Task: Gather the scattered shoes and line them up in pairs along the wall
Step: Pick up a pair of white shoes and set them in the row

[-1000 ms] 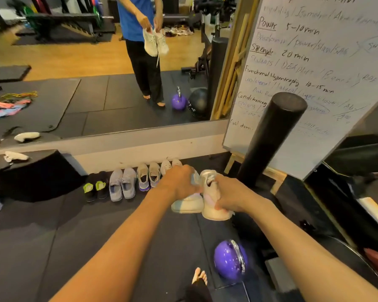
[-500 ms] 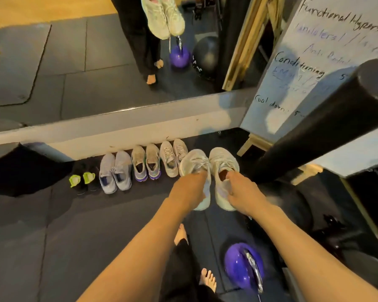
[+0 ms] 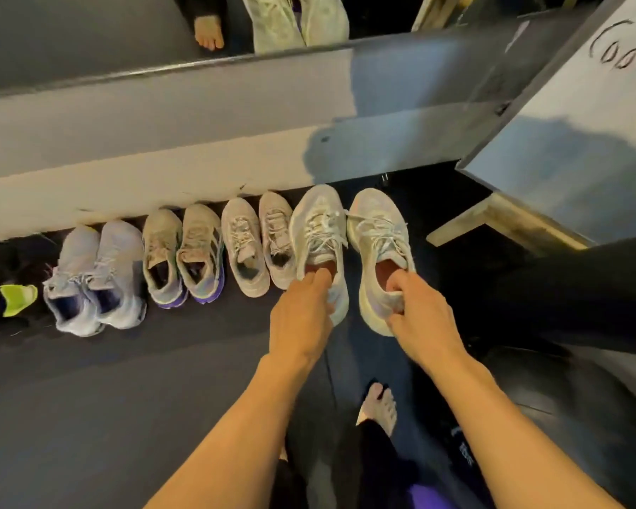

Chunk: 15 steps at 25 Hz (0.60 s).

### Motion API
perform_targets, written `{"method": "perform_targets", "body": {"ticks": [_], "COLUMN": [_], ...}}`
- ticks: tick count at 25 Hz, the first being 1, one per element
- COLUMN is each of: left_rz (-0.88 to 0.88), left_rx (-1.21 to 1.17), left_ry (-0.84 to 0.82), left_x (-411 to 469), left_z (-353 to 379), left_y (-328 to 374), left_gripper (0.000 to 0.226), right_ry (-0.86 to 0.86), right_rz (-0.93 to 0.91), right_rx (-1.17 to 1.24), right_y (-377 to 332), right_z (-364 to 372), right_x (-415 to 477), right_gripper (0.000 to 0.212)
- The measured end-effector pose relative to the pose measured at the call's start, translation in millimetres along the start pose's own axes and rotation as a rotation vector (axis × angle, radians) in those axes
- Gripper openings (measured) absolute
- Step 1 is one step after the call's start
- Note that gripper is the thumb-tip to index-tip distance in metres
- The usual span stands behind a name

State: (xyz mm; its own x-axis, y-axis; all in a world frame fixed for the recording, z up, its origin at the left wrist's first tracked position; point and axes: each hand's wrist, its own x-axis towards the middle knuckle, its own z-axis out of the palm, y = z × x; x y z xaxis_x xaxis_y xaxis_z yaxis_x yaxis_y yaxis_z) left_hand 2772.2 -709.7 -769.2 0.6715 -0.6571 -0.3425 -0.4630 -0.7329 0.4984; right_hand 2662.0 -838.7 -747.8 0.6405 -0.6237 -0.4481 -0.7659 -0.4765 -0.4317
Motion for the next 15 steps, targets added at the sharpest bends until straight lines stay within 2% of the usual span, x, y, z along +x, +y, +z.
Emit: {"method": "perform_targets", "body": {"ticks": [6, 12, 15], "left_rz": [0.049, 0.034, 0.038], "left_rx": [0.013, 0.075, 0.108], "left_ry": [0.121, 0.124, 0.122], "left_x": [103, 168, 187], "left_z": [139, 188, 196], "left_y": [-49, -89, -98], "left_gripper": [0.029, 0.011, 0.015], "right_ry": [0.013, -0.022, -0.05], "right_rz": [-0.088, -0.164, -0.17], "right_rx": [-0.034, -0.046, -0.051], "right_y": [85, 115, 111], "right_z": [89, 155, 172], "right_x": [124, 211, 242], "right_gripper": [0.036, 0.029, 0.027]}}
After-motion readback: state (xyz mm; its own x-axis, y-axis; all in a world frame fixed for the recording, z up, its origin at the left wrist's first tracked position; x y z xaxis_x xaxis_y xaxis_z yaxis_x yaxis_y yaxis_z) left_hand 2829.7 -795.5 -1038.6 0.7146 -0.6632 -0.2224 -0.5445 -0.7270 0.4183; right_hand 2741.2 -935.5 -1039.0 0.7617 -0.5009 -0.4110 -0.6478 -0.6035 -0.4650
